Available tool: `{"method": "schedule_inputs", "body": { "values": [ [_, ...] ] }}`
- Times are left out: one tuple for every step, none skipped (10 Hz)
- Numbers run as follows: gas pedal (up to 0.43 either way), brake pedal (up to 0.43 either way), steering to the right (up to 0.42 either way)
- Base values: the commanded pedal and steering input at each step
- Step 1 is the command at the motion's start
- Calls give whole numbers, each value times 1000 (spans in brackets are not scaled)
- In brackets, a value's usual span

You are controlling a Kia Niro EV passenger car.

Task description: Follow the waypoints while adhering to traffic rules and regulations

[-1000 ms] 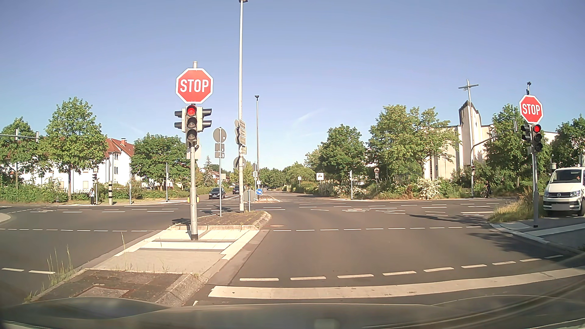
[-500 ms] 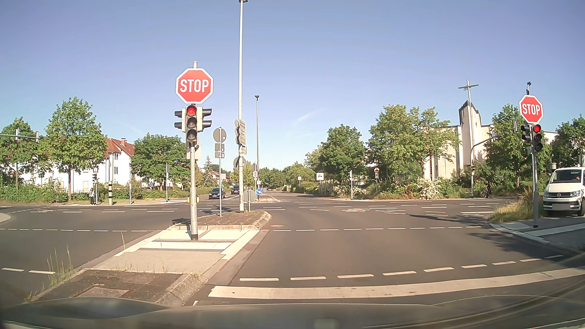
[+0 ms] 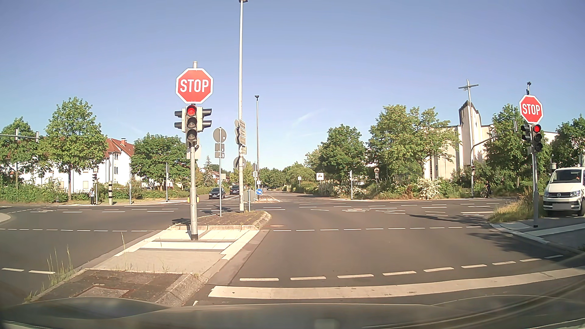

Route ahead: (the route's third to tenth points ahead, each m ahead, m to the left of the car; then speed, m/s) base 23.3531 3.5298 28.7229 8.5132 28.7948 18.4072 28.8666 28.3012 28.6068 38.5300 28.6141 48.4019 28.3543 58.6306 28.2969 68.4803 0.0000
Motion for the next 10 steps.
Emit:
{"method": "schedule_inputs", "body": {
  "values": [
    [0, 305, 12],
    [0, 305, 12],
    [0, 305, 12],
    [0, 305, 12],
    [0, 305, 12],
    [0, 305, 12],
    [0, 305, 12],
    [0, 305, 12],
    [0, 305, 12],
    [0, 305, 12]
  ]
}}
